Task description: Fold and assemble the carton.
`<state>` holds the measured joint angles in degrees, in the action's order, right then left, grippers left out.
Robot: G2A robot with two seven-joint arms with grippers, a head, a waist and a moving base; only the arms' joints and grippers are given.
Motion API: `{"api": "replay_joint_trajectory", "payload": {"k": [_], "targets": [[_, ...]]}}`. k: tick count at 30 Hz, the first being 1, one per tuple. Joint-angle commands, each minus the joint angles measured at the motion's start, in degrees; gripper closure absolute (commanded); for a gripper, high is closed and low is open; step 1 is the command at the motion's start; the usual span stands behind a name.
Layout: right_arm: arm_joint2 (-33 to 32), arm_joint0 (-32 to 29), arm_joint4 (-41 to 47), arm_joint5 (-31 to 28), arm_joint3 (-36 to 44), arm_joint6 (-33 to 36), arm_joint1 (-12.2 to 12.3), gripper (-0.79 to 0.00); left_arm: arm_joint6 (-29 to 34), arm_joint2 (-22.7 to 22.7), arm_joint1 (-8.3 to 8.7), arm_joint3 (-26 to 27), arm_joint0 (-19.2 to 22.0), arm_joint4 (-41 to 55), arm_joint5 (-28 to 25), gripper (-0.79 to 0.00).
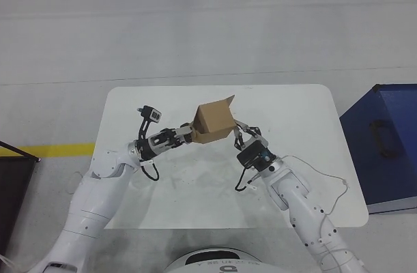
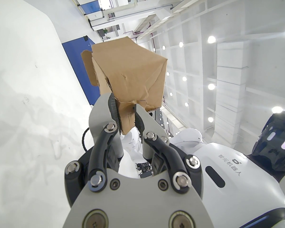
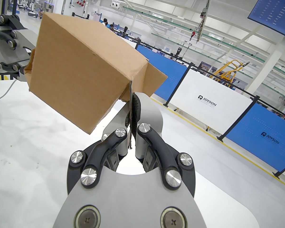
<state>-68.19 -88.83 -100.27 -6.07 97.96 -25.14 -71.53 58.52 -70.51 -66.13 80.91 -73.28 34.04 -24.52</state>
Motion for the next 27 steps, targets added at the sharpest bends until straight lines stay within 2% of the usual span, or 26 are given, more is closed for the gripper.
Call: {"api": "replay_joint_trajectory", "payload": {"k": [1,10,16,21,27], "targets": [[0.12,-0.03,-0.2,-0.06,0.13,-0.04,0.01,0.0,-0.23,0.16,-0.02,0.05,0.07,-0.4,0.13,-0.089],[0.45,-0.32,-6.18,1.39,0.98,2.33,0.29,0.0,-1.62,0.88,-0.08,0.1,0.35,-2.24,1.17,-0.089],[1.0,-0.68,-10.46,1.93,1.86,3.05,0.5,0.0,-3.46,1.25,-0.07,-0.3,0.68,-3.99,3.75,-0.08],[1.04,-0.82,-10.37,2.12,1.8,2.8,0.54,0.0,-4.11,1.46,-0.06,-0.25,0.73,-4.6,5.06,-0.077],[1.02,-0.56,-9.74,2.27,1.17,3.06,0.53,0.0,-3.44,1.19,0.06,-0.39,0.54,-4.4,5.48,-0.111]]}}
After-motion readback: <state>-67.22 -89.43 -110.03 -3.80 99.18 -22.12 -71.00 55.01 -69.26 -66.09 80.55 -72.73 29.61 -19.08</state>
